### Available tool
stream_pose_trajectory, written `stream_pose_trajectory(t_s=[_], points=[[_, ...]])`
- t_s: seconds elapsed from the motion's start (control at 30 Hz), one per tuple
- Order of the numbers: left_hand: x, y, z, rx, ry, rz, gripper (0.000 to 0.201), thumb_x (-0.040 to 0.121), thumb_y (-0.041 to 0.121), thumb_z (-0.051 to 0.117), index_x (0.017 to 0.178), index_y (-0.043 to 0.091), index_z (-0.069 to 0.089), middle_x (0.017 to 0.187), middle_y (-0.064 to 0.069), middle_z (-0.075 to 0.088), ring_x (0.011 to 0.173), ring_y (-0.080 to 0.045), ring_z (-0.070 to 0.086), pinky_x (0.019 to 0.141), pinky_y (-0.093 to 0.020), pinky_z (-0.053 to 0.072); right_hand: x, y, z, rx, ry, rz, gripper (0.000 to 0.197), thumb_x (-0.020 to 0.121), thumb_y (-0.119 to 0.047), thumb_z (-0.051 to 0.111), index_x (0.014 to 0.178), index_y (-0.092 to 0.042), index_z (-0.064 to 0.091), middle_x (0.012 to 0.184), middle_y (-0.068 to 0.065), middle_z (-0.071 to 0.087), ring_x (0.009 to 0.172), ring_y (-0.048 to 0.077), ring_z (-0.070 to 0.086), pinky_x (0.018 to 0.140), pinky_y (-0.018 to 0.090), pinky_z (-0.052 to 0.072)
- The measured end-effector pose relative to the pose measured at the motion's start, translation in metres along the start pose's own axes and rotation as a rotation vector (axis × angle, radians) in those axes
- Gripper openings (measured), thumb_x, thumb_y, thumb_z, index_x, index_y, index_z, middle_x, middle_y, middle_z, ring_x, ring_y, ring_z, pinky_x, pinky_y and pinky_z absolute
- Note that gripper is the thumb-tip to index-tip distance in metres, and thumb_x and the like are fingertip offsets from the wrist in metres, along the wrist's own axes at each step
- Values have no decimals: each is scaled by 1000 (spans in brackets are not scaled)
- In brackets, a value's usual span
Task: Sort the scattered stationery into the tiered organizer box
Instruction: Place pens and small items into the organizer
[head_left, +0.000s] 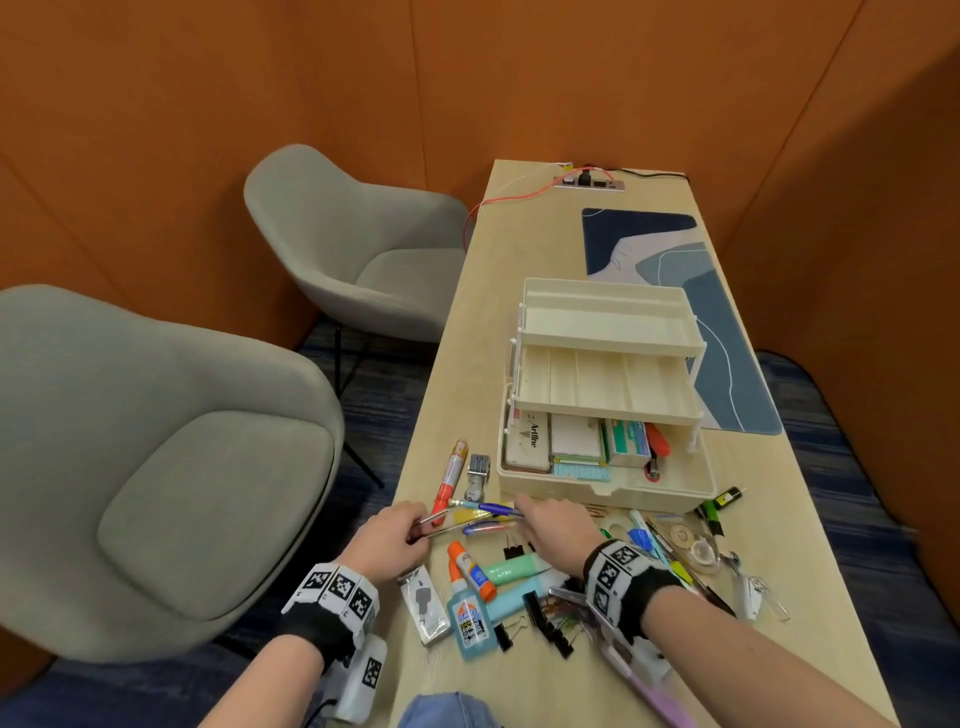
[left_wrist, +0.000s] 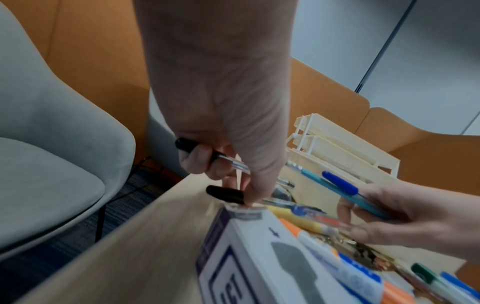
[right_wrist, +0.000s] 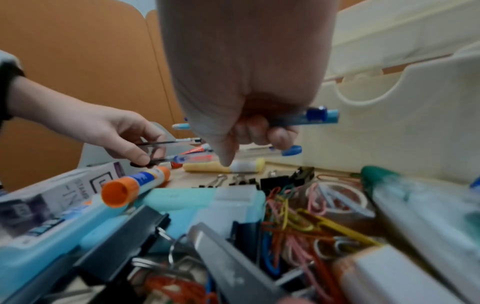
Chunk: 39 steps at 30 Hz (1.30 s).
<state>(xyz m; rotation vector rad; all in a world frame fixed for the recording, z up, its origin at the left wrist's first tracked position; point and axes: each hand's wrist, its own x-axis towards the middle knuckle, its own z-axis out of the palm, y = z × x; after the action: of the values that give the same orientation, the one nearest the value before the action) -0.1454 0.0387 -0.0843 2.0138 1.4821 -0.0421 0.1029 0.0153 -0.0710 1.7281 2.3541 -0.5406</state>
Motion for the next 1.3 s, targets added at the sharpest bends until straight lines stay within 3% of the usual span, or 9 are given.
stream_pose_trajectory(t_s=[0.13,0.2,0.3,0.5,0.73,0.93,1.1,1.2,1.3], points=[[-3,0,-5,-26,36,-24,7,80,29,50,78,25,44,73,7,54,68,-12,54,57,-28,38,-26,16,-11,6,65,-42,14,100,-27,34,106,-15,40,108,0,45,62,13,46,48,20,33],[-4,1,-7,-32,42,-39,9,80,29,50,77,26,42,70,4,56,64,-11,52,53,-26,36,-42,26,-27,0,114,-50,16,101,-30,32,103,-16,40,107,-4,39,58,9,40,47,23,38],[-4,6,-8,-23,45,-29,14,82,29,49,73,31,39,69,6,55,64,-10,51,53,-25,34,-53,45,-71,10,269,-13,19,101,-35,25,98,-22,37,90,-7,43,61,12,46,57,29,48],[6,24,-21,-107,174,2,14,81,32,53,78,25,41,67,4,57,61,-11,48,60,-31,40,-10,117,-186,107,691,254,14,100,-29,32,95,-19,41,76,0,48,66,23,48,56,34,37],[70,90,-97,109,294,243,6,85,31,45,84,28,41,59,9,46,62,-18,50,59,-34,37,78,173,-225,-155,376,300,17,94,-11,35,104,-17,47,95,8,55,91,25,46,78,38,41],[143,146,-167,228,417,268,11,89,29,44,92,18,45,72,6,51,73,-28,56,61,-34,36,127,179,-221,-206,214,277,30,95,-13,32,120,-22,46,122,7,51,114,28,43,94,45,34],[195,175,-190,253,464,254,11,90,25,43,96,16,47,89,-4,64,80,-30,55,64,-31,31,139,183,-217,-86,227,252,30,97,-13,34,121,-24,48,122,6,50,111,27,45,93,43,33],[220,185,-190,252,459,274,11,91,22,43,97,15,49,94,-6,65,78,-27,53,64,-31,34,138,185,-214,58,311,236,38,93,-8,38,122,-29,51,121,1,53,110,24,49,94,41,33],[243,197,-182,295,397,339,15,92,18,43,103,13,52,100,-10,65,93,-31,57,73,-36,43,122,190,-210,19,393,251,43,92,-7,39,127,-29,50,121,-1,52,113,22,47,98,40,31]])
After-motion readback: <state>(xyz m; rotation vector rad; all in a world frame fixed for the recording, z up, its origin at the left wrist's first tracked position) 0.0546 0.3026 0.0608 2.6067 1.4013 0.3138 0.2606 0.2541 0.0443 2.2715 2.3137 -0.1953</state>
